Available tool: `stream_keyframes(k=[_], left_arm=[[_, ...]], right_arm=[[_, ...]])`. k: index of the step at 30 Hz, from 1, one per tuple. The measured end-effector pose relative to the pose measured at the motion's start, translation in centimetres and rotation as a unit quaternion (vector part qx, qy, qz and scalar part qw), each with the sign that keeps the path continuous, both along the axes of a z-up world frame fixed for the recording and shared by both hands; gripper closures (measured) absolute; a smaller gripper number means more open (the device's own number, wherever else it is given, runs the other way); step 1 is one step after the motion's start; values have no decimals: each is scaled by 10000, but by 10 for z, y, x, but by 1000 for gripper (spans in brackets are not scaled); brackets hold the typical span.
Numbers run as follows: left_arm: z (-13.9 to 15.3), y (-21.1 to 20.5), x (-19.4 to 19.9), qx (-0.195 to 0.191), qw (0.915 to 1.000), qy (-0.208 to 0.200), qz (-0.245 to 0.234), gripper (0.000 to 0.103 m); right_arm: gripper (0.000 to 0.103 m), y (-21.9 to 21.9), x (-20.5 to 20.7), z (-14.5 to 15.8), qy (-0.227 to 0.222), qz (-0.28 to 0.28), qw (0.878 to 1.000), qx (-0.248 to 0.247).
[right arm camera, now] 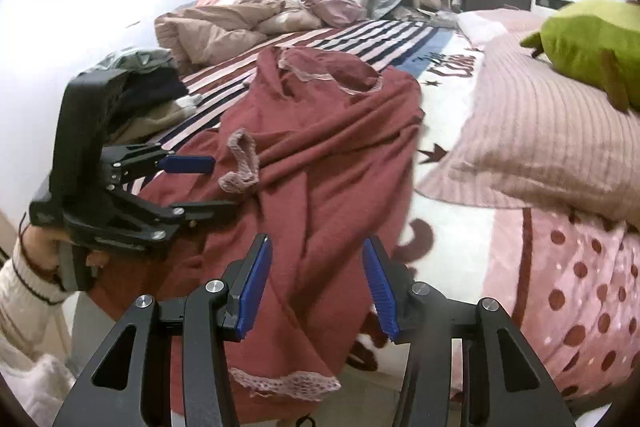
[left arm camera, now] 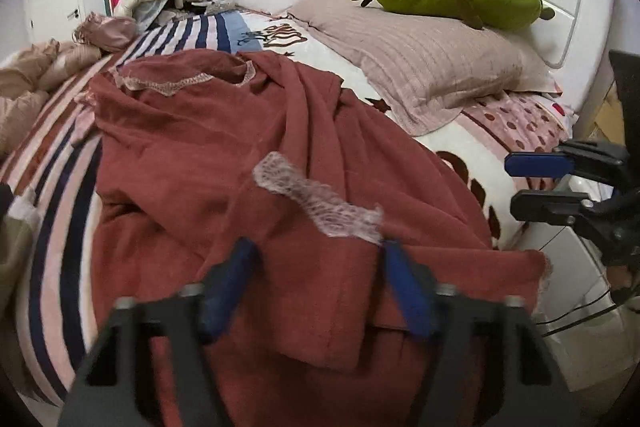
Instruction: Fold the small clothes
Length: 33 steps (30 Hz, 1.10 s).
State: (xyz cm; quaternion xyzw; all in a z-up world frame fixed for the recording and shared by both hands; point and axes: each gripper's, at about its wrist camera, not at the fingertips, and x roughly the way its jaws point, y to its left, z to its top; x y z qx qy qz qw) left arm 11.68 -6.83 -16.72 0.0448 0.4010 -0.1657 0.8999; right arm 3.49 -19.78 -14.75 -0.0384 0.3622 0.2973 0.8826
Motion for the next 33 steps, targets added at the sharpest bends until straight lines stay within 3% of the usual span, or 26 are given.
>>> stream_keyframes(k=[1,3,6,11,13,15,17,20,21,22,24,29,33], left_arm=[[2,5,-1,-87,9999,19,54,86],[9,19,-8,-329,9993,-13,184,100],[27,47,-28,-671,9964,-276,430,101],[37,98,-61,-857,9899,-433,1040,101],[32,113,-69,-820,9888,-326,1203,101],[21,129,-79,-1049,9864,-73,1260,101],[8,135,-86,-1302,9847,219,1137,101],[-3,134,-96,-1351,9853,494,920,100],[-2,134,-98,-1292,9867,496,858,92],[1,135,-101,-1211,9881,418,850,70],[17,139,-106,-1202,9893,27,828,44],[43,150,-87,-1522,9863,-261,576,36],[24,146,-51,-1263,9909,4,471,37]], right_arm=[[60,-2,1,-1,8,-27,10000,7],[60,-5,2,-3,6,-52,10000,14],[60,-6,2,-3,-10,-66,10000,24],[60,-5,3,-2,-10,-87,9999,53],[60,-4,3,-1,-6,-100,9999,58],[60,-3,3,-1,10,-113,9999,64],[60,-2,3,-2,21,-140,9999,49],[60,-2,4,-1,46,-214,9998,35],[60,-2,4,-1,46,-225,9997,32],[60,-2,4,1,39,-242,9997,26],[60,-2,3,2,21,-268,9996,14],[60,-2,6,5,20,-290,9996,7],[60,-2,8,4,34,-240,9997,14]])
